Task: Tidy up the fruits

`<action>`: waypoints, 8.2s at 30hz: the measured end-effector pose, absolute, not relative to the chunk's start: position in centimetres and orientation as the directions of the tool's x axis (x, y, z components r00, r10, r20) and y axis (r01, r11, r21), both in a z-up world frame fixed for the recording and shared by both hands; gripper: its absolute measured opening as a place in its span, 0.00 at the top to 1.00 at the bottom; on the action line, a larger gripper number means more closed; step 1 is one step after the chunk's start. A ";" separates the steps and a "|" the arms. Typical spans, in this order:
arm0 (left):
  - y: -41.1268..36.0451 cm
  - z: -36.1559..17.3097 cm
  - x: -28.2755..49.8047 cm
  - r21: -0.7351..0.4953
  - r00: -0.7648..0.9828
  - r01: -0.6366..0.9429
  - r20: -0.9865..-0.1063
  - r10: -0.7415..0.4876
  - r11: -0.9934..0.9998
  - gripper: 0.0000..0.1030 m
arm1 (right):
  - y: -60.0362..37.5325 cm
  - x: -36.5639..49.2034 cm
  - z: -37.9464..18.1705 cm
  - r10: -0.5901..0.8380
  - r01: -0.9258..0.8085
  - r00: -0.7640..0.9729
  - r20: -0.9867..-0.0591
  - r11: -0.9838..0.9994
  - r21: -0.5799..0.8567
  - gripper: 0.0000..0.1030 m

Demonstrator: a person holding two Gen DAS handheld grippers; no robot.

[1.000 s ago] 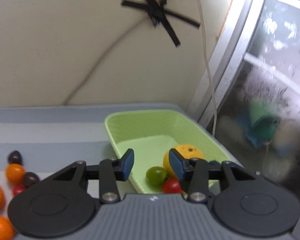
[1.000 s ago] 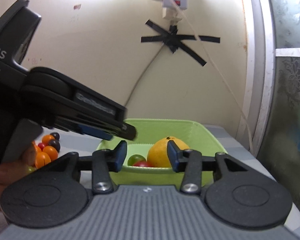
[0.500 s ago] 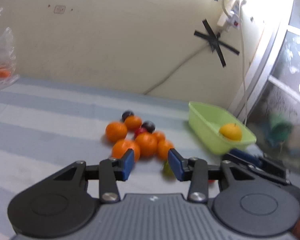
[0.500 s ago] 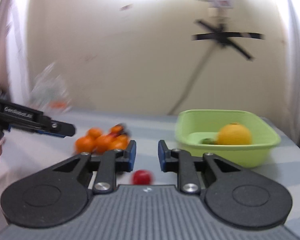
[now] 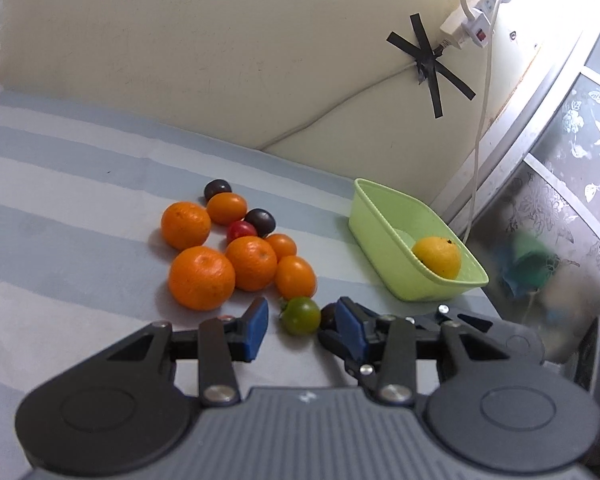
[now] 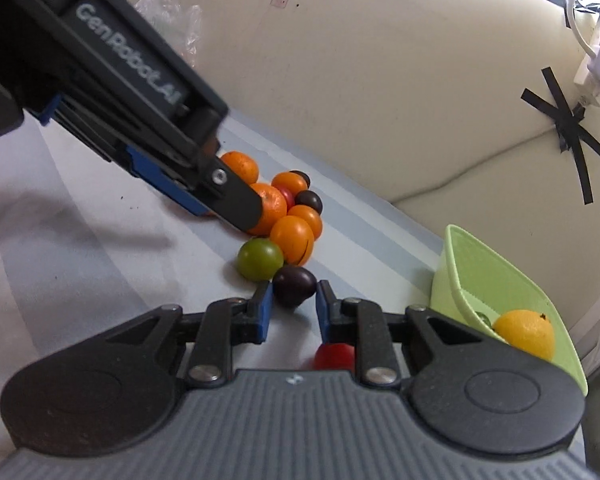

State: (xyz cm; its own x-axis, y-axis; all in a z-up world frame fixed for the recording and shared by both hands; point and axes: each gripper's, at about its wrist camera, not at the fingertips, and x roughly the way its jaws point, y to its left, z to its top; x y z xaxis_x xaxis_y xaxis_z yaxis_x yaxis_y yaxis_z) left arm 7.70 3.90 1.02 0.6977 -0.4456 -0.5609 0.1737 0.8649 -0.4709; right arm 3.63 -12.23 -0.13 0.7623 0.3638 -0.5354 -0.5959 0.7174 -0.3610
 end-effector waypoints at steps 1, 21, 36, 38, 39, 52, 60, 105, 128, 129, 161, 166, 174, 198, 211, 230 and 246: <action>3.7 1.1 7.8 -0.469 0.698 0.177 -0.560 -0.446 0.865 0.61 | -12.5 3.4 0.0 0.372 -0.596 0.763 -0.529 0.721 -0.354 0.76; -0.4 0.4 6.7 -0.324 0.697 0.208 -0.613 -0.372 0.923 0.74 | -18.4 -2.0 1.2 0.397 -0.520 0.787 -0.472 0.838 -0.164 0.76; -7.4 7.0 13.0 -0.359 0.671 0.421 -0.495 -0.553 0.833 0.74 | -25.8 3.7 5.2 0.156 -0.201 0.947 -0.281 0.970 -0.138 0.76; -8.6 6.8 14.5 -0.352 0.665 0.424 -0.504 -0.551 0.834 0.74 | -26.9 4.9 5.3 0.124 -0.167 0.952 -0.281 0.976 -0.136 0.76; -9.1 6.6 15.0 -0.346 0.662 0.425 -0.511 -0.548 0.836 0.74 | -27.3 5.5 5.2 0.109 -0.153 0.953 -0.283 0.978 -0.139 0.76; -12.0 3.1 18.2 -0.291 0.640 0.395 -0.593 -0.488 0.871 0.67 | -29.2 8.4 2.6 0.042 -0.094 0.938 -0.345 0.986 -0.135 0.74; -8.4 6.0 15.0 -0.305 0.708 0.372 -0.517 -0.480 0.877 0.59 | -29.6 7.9 3.0 0.036 -0.070 0.953 -0.301 0.992 -0.104 0.68; -5.3 1.2 3.0 -0.279 0.658 0.398 -0.577 -0.484 0.874 0.60 | -22.2 -0.8 0.9 0.264 -0.307 0.819 -0.510 0.952 0.000 0.71; -12.8 0.0 4.4 -0.159 0.643 0.460 -0.619 -0.451 0.874 0.49 | -28.8 -1.2 -0.1 0.155 -0.154 0.836 -0.527 0.987 0.045 0.67; -12.8 -0.1 4.4 -0.155 0.646 0.458 -0.618 -0.448 0.875 0.49 | -28.8 -1.2 -0.1 0.153 -0.152 0.836 -0.528 0.987 0.046 0.67; -12.8 -0.5 3.2 -0.105 0.710 0.410 -0.587 -0.389 0.906 0.47 | -28.7 -1.1 -0.3 0.147 -0.151 0.835 -0.530 0.988 0.036 0.67; -12.6 -0.6 3.3 -0.110 0.713 0.403 -0.585 -0.387 0.909 0.44 | -28.6 -1.1 -0.3 0.139 -0.151 0.836 -0.531 0.988 0.021 0.67; -12.0 -0.5 3.5 -0.132 0.718 0.379 -0.583 -0.381 0.916 0.31 | -28.4 -1.3 -0.3 0.133 -0.144 0.837 -0.531 0.989 0.020 0.67; -11.4 -0.7 3.9 -0.175 0.712 0.351 -0.588 -0.384 0.920 0.00 | -28.5 -1.7 -0.3 0.117 -0.114 0.841 -0.528 0.993 0.038 0.66; -11.5 -0.7 3.4 -0.150 0.707 0.357 -0.602 -0.371 0.922 0.00 | -28.8 -1.8 -0.3 0.140 -0.125 0.839 -0.526 0.990 0.064 0.61; -12.5 -0.9 2.7 -0.032 0.692 0.395 -0.647 -0.320 0.918 0.00 | -29.0 -1.8 -0.3 0.136 -0.113 0.839 -0.526 0.991 0.076 0.60; -11.1 -0.5 2.7 -0.102 0.682 0.400 -0.631 -0.370 0.911 0.00 | -29.0 -1.8 -0.2 0.158 -0.131 0.839 -0.522 0.987 0.088 0.55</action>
